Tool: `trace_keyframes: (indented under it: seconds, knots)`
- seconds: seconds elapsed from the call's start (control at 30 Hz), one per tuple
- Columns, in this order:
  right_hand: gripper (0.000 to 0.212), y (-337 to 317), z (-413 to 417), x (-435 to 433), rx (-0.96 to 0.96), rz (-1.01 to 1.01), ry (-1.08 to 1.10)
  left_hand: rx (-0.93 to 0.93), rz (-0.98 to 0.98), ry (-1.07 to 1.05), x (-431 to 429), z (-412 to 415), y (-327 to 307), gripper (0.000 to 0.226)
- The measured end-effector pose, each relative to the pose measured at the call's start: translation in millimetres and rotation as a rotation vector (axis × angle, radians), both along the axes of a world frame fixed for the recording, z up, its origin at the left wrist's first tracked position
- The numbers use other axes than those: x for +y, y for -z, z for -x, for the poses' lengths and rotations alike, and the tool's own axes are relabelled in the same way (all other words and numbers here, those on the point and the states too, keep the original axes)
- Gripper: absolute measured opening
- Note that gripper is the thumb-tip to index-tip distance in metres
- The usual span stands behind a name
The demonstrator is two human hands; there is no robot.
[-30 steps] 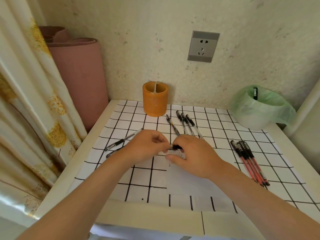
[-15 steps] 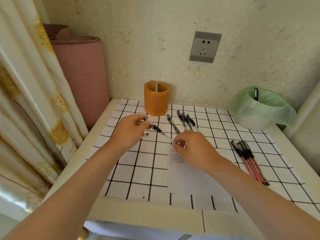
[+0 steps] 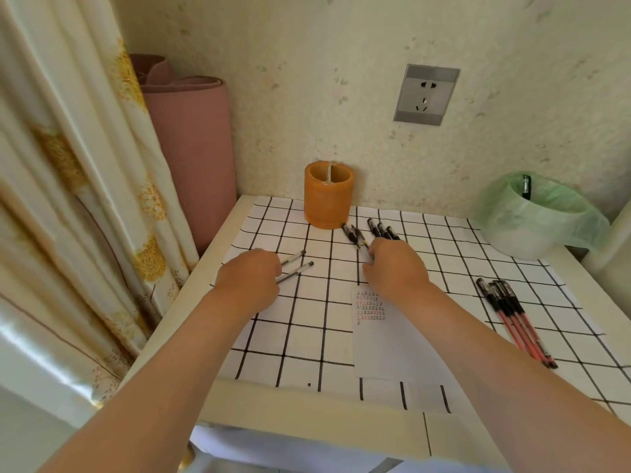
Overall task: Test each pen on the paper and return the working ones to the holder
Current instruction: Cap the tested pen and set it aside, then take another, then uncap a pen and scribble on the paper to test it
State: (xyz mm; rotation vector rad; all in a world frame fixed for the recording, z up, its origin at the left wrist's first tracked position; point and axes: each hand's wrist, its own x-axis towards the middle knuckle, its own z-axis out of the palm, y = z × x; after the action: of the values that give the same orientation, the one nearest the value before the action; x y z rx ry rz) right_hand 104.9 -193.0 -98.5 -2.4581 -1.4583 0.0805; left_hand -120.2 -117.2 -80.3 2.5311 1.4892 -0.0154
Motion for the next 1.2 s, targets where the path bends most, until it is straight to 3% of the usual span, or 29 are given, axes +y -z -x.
trace_keyframes:
  seconds: [0.17,0.37,0.53,0.67,0.77,0.9,1.2]
  knots:
    - [0.028,-1.0,1.8,-1.8,-0.138,0.028,-0.020,0.006,0.003,-0.006,-0.6,-0.2,2.1,0.021]
    - [0.040,0.9,24.4,-4.4,-0.105,-0.119,-0.361,-0.143,0.091,-0.002,-2.0,-11.1,4.1,0.023]
    - [0.043,2.9,39.1,-7.9,-0.195,-0.163,-0.633,-0.354,0.207,0.077,-8.1,-16.6,-0.5,0.022]
    - [0.024,4.3,35.1,-11.2,-0.145,-0.134,-0.658,-0.422,0.272,0.103,-8.8,-17.1,-2.2,0.017]
    - [0.024,3.6,27.4,-18.4,-0.055,-0.140,-0.624,-0.444,0.263,0.111,-8.8,-16.6,-1.8,0.012]
    - [0.025,-1.7,12.8,-31.7,0.000,-0.139,-0.529,-0.305,0.193,0.133,-6.0,-13.8,0.3,0.010]
    - [0.031,-12.1,7.1,-48.9,0.030,-0.123,-0.518,-0.370,0.162,0.253,-23.1,-41.0,-1.6,0.015]
